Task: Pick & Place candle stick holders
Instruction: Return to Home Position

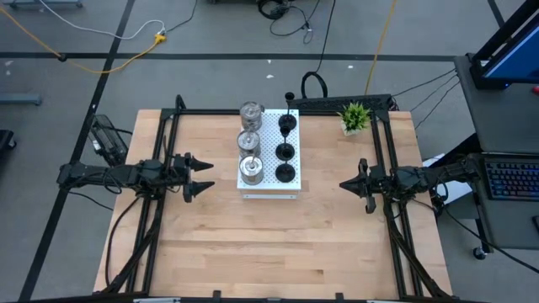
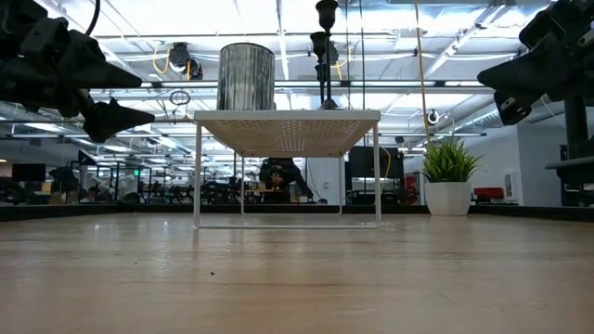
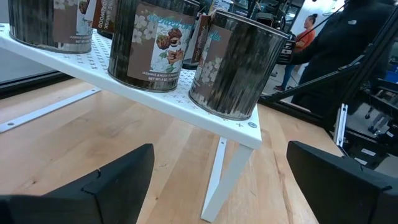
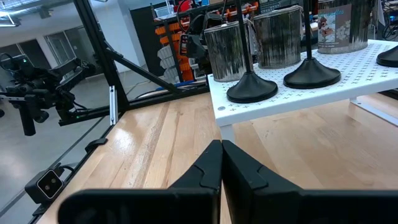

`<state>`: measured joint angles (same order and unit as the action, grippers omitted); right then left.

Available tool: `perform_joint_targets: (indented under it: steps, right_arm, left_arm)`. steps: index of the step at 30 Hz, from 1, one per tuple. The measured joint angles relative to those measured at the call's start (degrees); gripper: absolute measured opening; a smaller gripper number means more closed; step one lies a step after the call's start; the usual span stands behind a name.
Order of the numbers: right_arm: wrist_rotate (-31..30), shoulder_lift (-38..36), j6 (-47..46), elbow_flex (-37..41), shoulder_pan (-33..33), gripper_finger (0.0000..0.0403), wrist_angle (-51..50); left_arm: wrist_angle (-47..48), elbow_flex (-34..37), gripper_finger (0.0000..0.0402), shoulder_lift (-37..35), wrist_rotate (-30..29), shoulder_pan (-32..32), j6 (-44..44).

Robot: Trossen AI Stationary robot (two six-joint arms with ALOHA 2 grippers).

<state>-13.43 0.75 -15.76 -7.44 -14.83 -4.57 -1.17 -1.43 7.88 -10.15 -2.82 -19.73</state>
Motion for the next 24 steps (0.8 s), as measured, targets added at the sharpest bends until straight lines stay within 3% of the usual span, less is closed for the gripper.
perform_joint_targets:
  steps: [13, 24]
  right_arm:
    - [0.00, 0.00, 0.00, -0.02, 0.00, 0.0000, -0.01]
    - [0.00, 0.00, -0.01, -0.04, 0.00, 0.0000, -0.01]
  left_arm:
    - [0.00, 0.02, 0.0385, 0.00, -0.02, 0.01, 0.00]
    - [0.00, 0.00, 0.0372, 0.00, -0.02, 0.01, 0.00]
